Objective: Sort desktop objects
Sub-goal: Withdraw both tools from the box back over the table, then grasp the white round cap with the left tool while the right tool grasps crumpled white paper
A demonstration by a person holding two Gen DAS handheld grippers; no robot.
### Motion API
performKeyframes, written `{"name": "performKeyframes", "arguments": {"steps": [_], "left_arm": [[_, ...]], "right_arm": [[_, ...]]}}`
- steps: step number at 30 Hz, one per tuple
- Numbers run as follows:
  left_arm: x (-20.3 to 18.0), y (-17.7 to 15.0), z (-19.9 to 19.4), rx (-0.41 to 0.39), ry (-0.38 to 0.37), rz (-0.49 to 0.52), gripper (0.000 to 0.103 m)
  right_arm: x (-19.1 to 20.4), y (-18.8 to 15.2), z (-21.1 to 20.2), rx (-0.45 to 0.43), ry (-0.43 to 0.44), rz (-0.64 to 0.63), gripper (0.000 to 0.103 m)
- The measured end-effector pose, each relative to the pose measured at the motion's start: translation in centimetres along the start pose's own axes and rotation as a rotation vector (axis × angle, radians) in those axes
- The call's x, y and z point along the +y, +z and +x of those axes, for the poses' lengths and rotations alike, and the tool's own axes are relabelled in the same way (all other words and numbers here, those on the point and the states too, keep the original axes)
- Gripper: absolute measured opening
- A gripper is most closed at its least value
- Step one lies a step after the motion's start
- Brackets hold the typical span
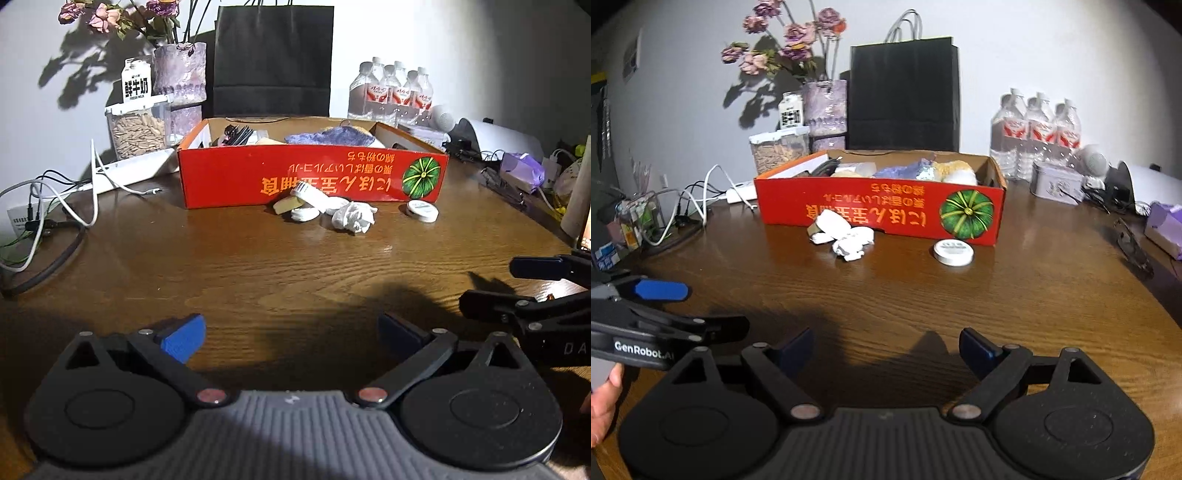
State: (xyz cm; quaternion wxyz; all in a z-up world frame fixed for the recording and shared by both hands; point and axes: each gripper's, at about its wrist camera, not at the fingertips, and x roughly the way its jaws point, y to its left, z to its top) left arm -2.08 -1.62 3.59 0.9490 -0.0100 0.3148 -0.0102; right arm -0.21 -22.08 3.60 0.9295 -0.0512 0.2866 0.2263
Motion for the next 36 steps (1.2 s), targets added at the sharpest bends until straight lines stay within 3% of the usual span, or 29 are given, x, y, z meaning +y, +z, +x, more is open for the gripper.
{"name": "performKeyframes", "arguments": {"steps": [5,9,13,20,22,24,25,28,31,36], "left_arm": [[0.4,2.5,2.1,-0.037,0.022,0.049,0.103],[2.1,5.9,4.3,-0.044,-0.052,-0.007,0.101],[2.9,8.8,6.6,-0.026,-0.108,-0.021,0.08],[1.7,11.1,9.6,-0.007,-0.169,0.045,0.064],[1.0,11.2,10.4,0.019,-0.163,0.072,0.056],[0.5,11.3,10.9,0.03,-0.166,0.092,0.052],[0.3,11.4,11.0,0.035,-0.163,0.1,0.044],[-0.5,11.2,11.2,0.038,-0.138,0.134,0.019],[-0.8,11.3,10.4,0.013,-0.132,0.134,0.001],[-1.2,11.4,7.3,-0.056,-0.127,0.144,0.001]], "right_arm": [[-0.6,1.9,1.1,-0.036,0.056,-0.006,0.084],[-1.1,4.0,3.8,-0.006,0.074,-0.021,0.08],[-0.4,6.1,6.7,0.004,0.113,-0.068,0.074],[1.2,7.7,10.6,0.037,0.149,-0.139,0.057],[1.3,7.6,11.1,0.05,0.145,-0.143,0.036],[0.9,7.4,11.2,0.068,0.153,-0.124,0.022],[0.6,7.3,11.2,0.077,0.156,-0.118,0.018],[-0.1,6.9,10.6,0.073,0.149,-0.105,0.015],[-0.8,6.6,10.0,0.067,0.132,-0.095,0.015],[-1.6,6.6,8.3,0.039,0.103,-0.079,0.013]]}}
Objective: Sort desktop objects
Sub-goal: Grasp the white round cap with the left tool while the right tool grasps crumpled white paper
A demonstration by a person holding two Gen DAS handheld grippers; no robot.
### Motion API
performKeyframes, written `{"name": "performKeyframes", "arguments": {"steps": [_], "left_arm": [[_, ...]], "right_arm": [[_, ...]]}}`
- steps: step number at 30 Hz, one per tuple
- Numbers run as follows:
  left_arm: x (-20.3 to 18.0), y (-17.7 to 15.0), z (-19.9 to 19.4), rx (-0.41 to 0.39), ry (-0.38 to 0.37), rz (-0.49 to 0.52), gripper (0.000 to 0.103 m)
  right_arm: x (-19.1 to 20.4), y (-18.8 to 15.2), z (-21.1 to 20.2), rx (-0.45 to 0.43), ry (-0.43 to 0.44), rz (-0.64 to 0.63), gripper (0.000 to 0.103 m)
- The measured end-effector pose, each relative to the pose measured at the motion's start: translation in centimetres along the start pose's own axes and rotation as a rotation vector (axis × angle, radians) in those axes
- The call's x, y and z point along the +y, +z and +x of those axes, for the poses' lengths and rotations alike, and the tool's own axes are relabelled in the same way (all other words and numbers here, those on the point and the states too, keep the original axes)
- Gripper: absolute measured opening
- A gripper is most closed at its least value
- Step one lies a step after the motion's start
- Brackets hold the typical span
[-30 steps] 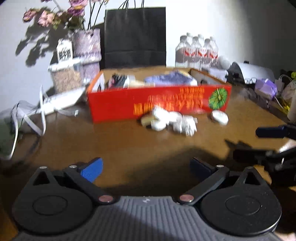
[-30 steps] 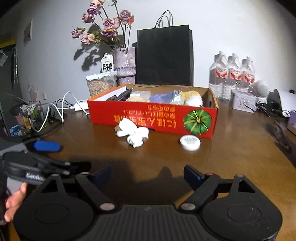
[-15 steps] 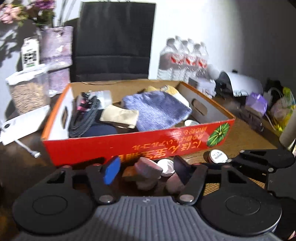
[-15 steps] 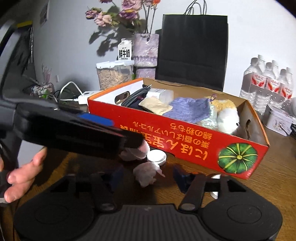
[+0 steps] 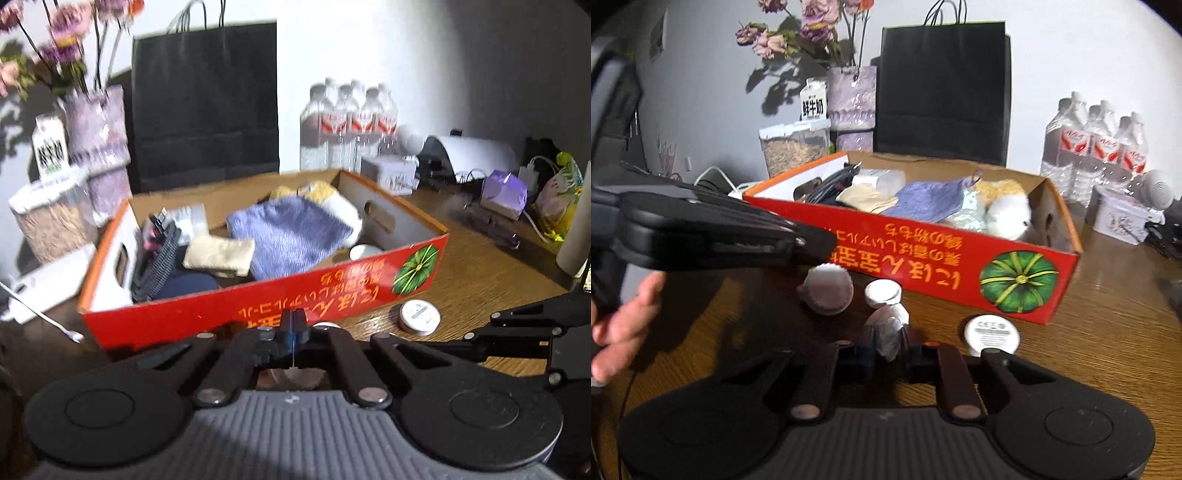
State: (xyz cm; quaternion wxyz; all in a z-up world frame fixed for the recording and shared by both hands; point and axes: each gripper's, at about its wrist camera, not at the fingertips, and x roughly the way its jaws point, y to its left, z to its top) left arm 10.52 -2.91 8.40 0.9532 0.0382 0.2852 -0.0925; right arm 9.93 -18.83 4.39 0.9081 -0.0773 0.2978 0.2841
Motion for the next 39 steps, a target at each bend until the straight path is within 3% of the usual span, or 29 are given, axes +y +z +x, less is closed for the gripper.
{"name": "performKeyframes", "arguments": {"steps": [9,14,18,22,26,27,28,29,30,31,35,39], "left_arm": [[-0.4,-1.7,-7.9,-0.048,-0.032,-0.117,0.001],[0.3,-4.6,-9.0,0.053,-0.119,-0.241,0.001],[1.3,-7.3,-8.6,0.139,-0.131,-0.308,0.001],[1.0,-9.1,-8.7,0.162,-0.127,-0.255,0.001],[-0.3,-9.4,-8.5,0.128,-0.052,-0.15,0.004],[-0.7,-9.1,-8.3,0.096,-0.033,-0.117,0.006],[-1.0,-8.6,-7.9,0.061,-0.022,-0.07,0.017],[-1.3,-8.2,-7.3,0.04,-0.025,-0.037,0.044],[-1.4,-7.7,-6.6,0.024,-0.017,-0.018,0.058],[-1.3,-7.1,-5.7,0.005,0.004,-0.014,0.065],[-1.5,-5.0,-2.5,-0.038,0.038,0.024,0.064],[-2.6,-4.0,-0.1,-0.07,0.111,0.137,0.064]], "right_arm": [[-1.2,-0.9,-6.1,-0.096,-0.048,0.05,0.013],[-0.8,-2.4,-8.0,-0.1,-0.033,0.071,0.013],[-0.1,-3.9,-8.1,-0.066,0.001,0.089,0.013],[0.7,-5.1,-7.8,-0.029,0.021,0.102,0.013],[1.6,-6.0,-7.9,-0.009,0.012,0.09,0.013],[1.6,-6.2,-7.9,-0.008,0.009,0.092,0.013],[1.6,-6.3,-8.0,-0.007,0.002,0.097,0.013],[1.5,-6.3,-7.9,-0.005,-0.005,0.102,0.013],[1.3,-6.2,-7.9,-0.002,-0.014,0.107,0.013],[1.2,-6.2,-7.8,0.0,-0.023,0.11,0.013],[0.2,-5.4,-7.3,0.0,-0.059,0.112,0.013],[-1.3,-4.1,-6.5,-0.008,-0.09,0.12,0.013]]}}
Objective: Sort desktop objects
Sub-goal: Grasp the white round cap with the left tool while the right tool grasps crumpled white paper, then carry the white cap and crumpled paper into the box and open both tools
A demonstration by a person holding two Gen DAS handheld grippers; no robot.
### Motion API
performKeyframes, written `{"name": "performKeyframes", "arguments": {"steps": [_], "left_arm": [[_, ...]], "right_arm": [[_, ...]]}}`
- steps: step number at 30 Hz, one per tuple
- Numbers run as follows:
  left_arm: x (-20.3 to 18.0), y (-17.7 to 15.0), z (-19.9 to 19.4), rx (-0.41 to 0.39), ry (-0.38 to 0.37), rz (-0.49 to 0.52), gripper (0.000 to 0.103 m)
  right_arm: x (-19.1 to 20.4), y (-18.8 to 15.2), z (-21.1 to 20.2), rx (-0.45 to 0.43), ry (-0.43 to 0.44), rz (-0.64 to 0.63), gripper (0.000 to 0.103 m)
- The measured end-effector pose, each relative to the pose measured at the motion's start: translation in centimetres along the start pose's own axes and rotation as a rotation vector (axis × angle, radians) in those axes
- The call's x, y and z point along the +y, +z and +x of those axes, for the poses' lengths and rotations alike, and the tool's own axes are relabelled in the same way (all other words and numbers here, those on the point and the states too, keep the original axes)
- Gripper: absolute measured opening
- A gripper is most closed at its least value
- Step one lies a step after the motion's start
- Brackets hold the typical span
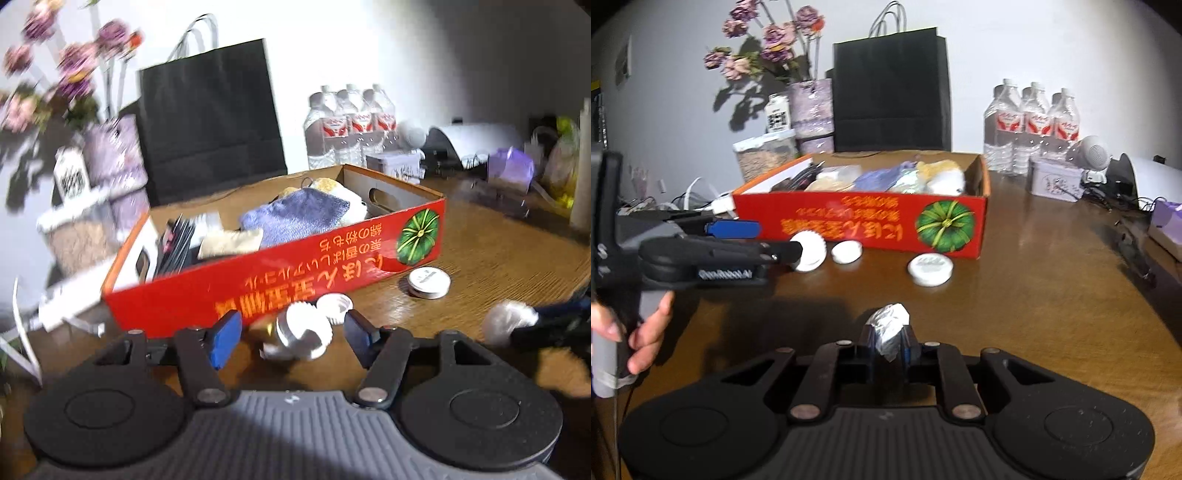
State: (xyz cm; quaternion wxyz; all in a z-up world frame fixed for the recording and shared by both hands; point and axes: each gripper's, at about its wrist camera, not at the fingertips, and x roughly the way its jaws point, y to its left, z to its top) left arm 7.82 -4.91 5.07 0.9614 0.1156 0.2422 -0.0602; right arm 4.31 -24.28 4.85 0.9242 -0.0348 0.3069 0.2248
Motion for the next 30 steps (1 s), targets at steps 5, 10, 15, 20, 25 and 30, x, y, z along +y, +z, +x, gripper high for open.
{"name": "performKeyframes", "arguments": {"steps": [5,10,15,20,25,30], "left_arm": [[-0.7,0.7,2.3,0.047,-0.005,0.068,0.06],[-1.1,0.4,3.0,0.079,-0.045,0.106,0.052],[-1.5,0.4,2.6,0.073,-0.036,0.151,0.041],[-1.1,1.2,-1.2,-0.008,-0.045,0.106,0.041],[0.6,0.7,-6.1,-0.007,-0.166,-0.081,0.041],[1.0,-2.5,-9.0,0.046,-0.149,-0.168,0.041]], "right_arm": [[-0.4,1.2,1.2,-0.008,0.01,-0.004,0.013],[-0.1,1.4,2.2,0.003,0.028,-0.015,0.013],[0.3,1.3,2.6,0.012,0.035,-0.016,0.013],[0.6,1.5,1.6,-0.01,0.039,-0.02,0.013],[1.4,1.3,0.0,-0.027,0.072,-0.014,0.013],[3.3,-0.5,-1.4,-0.016,0.105,-0.032,0.013]]}}
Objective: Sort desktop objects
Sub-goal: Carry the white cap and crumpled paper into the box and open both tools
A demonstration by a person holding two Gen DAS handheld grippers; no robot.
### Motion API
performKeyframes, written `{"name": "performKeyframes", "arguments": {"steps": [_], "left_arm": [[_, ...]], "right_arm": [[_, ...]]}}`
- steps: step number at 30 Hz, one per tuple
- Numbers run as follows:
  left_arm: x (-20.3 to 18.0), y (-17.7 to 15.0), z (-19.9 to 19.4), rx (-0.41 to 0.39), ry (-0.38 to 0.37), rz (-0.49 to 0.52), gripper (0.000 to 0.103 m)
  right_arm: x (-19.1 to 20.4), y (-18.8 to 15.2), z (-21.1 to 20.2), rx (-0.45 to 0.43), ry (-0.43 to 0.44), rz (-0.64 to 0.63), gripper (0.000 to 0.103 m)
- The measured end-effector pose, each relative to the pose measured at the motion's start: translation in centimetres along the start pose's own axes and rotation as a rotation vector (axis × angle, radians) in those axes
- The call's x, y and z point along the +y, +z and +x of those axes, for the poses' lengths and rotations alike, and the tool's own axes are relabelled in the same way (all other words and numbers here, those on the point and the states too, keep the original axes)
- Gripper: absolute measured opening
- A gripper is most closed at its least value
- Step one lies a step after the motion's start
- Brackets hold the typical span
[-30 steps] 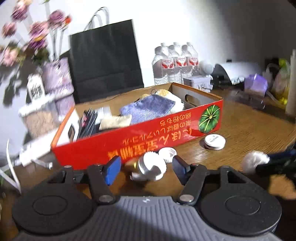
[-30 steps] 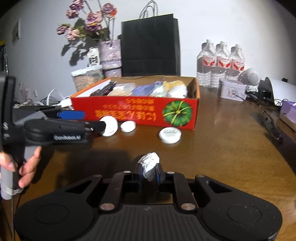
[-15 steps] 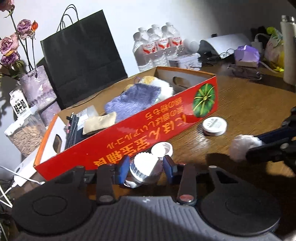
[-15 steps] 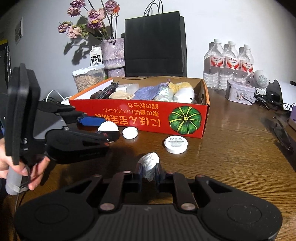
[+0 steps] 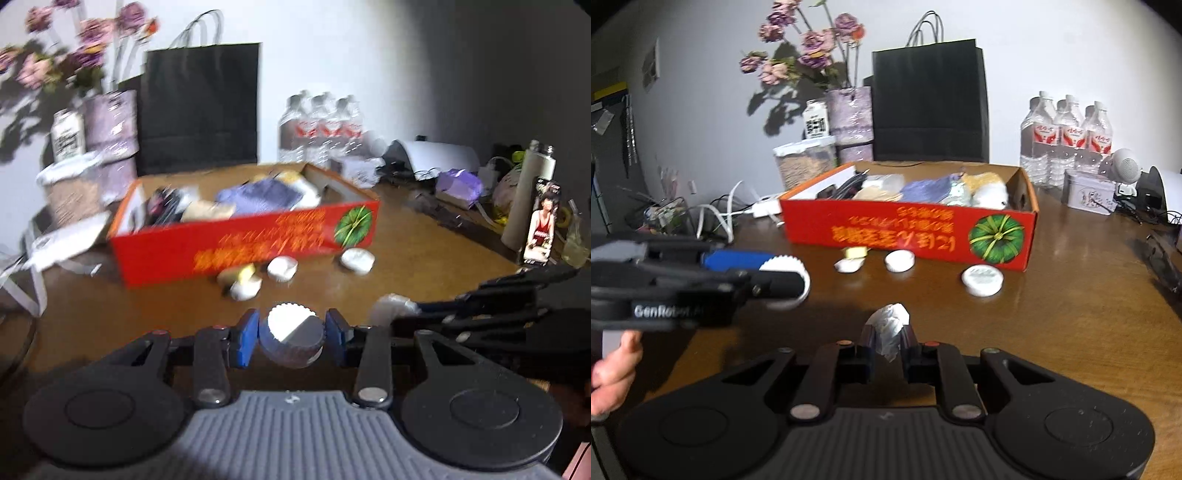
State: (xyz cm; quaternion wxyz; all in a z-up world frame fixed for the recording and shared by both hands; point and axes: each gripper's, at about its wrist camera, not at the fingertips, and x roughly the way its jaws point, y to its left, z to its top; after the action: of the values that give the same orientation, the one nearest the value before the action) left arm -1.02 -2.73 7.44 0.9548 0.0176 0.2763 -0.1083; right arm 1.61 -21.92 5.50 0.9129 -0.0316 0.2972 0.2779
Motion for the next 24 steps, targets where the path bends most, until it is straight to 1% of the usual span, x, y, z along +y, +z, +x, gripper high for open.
{"name": "performKeyframes", "arguments": {"steps": [1,4,7,10,15,18,21,24], "left_arm": [[0.3,-0.6,-0.5,0.009,0.021,-0.027,0.041],[1.3,-1.8,-1.6,0.037,0.014,-0.094,0.041],[1.4,-2.1,-2.9,0.023,0.036,-0.081,0.041],[1.3,-2.0,-4.2,-0.001,0.014,-0.091,0.041],[0.4,-1.6,-5.5,-0.04,-0.019,-0.072,0.041],[0.1,-1.5,-5.7,-0.05,-0.03,-0.069,0.041],[0.3,-1.2,-5.2,-0.037,-0.029,-0.091,0.041],[0.4,-0.3,-4.7,-0.042,-0.035,-0.093,0.041]], "right_arm": [[0.3,-0.3,-0.3,0.0,0.003,0.0,0.013],[1.2,-0.9,-1.2,-0.003,0.009,-0.002,0.013],[2.1,-1.5,-2.3,-0.019,-0.001,-0.012,0.013],[2.5,-1.7,-3.5,-0.042,-0.01,-0.011,0.013],[2.7,-1.6,-5.5,-0.077,-0.037,-0.008,0.013],[2.6,-1.4,-6.2,-0.096,-0.047,-0.013,0.013],[2.4,-1.2,-6.3,-0.106,-0.052,-0.012,0.013],[1.9,-0.7,-6.0,-0.112,-0.055,-0.003,0.012]]}}
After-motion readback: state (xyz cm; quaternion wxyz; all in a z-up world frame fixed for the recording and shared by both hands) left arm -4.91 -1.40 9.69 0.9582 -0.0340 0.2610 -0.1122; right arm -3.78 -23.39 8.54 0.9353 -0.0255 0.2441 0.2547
